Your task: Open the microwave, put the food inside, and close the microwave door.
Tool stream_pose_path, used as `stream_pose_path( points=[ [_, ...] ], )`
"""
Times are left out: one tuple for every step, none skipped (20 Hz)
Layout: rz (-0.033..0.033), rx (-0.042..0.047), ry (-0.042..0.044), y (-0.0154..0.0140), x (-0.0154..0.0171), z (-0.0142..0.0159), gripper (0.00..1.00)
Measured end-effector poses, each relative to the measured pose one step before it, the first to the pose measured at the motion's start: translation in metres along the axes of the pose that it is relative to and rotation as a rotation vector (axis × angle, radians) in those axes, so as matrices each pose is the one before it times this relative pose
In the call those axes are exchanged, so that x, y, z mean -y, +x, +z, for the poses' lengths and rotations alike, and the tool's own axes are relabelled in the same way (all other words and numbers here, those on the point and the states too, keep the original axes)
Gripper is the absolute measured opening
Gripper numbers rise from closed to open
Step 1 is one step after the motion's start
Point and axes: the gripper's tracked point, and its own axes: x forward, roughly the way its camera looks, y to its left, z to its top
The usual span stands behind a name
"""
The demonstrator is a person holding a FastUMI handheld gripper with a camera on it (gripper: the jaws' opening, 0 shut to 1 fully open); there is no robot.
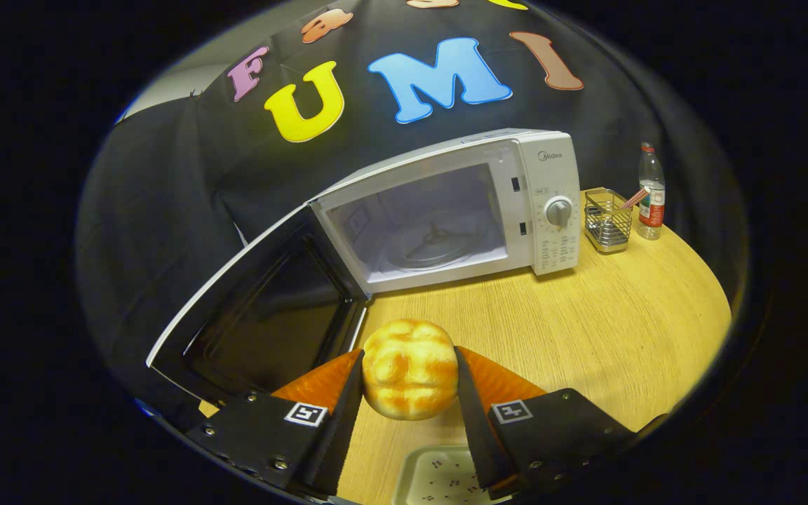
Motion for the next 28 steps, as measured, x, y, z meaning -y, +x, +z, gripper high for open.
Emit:
stream_pose_path(
  points=[
    [0.00724, 0.01063, 0.01536, 0.00774, -0.00243, 0.00594, 0.7],
    [0.00548, 0.0074, 0.01461, 0.00812, -0.002, 0.00585, 0.7],
    [0.007, 0.0043, 0.01534, 0.00864, -0.00224, 0.00419, 0.7],
    [0.0059, 0.0047, 0.01835, 0.0086, -0.00227, 0.00449, 0.7],
    [0.00974, 0.00774, 0.02195, 0.0075, -0.0034, 0.00428, 0.7],
    [0.01042, 0.00993, 0.01846, 0.00837, -0.00267, 0.00448, 0.71],
    [0.01441, 0.02043, 0.01901, 0.00823, -0.00359, 0.0054, 0.71],
    [0.01453, 0.01778, 0.01833, 0.00841, -0.0038, 0.00472, 0.7],
    [0.00793, 0.01609, 0.01636, 0.00719, -0.00137, 0.00222, 0.7],
    [-0.00165, 0.01681, 0.01082, 0.00743, 0.00007, 0.00333, 0.7],
    [-0.00125, 0.01669, 0.00825, 0.00791, 0.00062, 0.00266, 0.7],
    [-0.00553, 0.00862, 0.01013, 0.00778, 0.0018, 0.00085, 0.7],
    [-0.00504, 0.0095, 0.01223, 0.00673, 0.00054, 0.00143, 0.7],
    [-0.00905, 0.0078, 0.01031, 0.00699, 0.00231, 0.00164, 0.7],
    [-0.00675, 0.00857, 0.00981, 0.00724, 0.00167, 0.00152, 0.7],
    [-0.00934, 0.01127, 0.00812, 0.00788, 0.0029, 0.00249, 0.7],
    [-0.0107, 0.01016, 0.00493, 0.0069, 0.00265, 0.00115, 0.7],
    [-0.00811, 0.01111, 0.00495, 0.00667, 0.00259, 0.0021, 0.7],
    [-0.00142, 0.00996, 0.00795, 0.00695, 0.00145, 0.00116, 0.7],
    [-0.00118, 0.00988, 0.01019, 0.0063, 0.00146, 0.00192, 0.7],
    [-0.00023, 0.01028, 0.01252, 0.00738, 0.00152, 0.00152, 0.7],
    [-0.00397, 0.00885, 0.01403, 0.00768, 0.00357, 0.00158, 0.7],
    [-0.01031, 0.00577, 0.01581, 0.00728, 0.00323, 0.00114, 0.7],
    [-0.0144, 0.00054, 0.01504, 0.00669, 0.00462, 0.00051, 0.7],
    [-0.01154, 0.00279, 0.01744, 0.00756, 0.00419, 0.00039, 0.7],
    [-0.01149, 0.00163, 0.0178, 0.00735, 0.0035, 0.00141, 0.7],
    [-0.00724, -0.00152, 0.01044, 0.00768, 0.00285, -0.00065, 0.7],
    [-0.00686, -0.00134, 0.00334, 0.00613, 0.00226, -0.0002, 0.7]
  ],
)
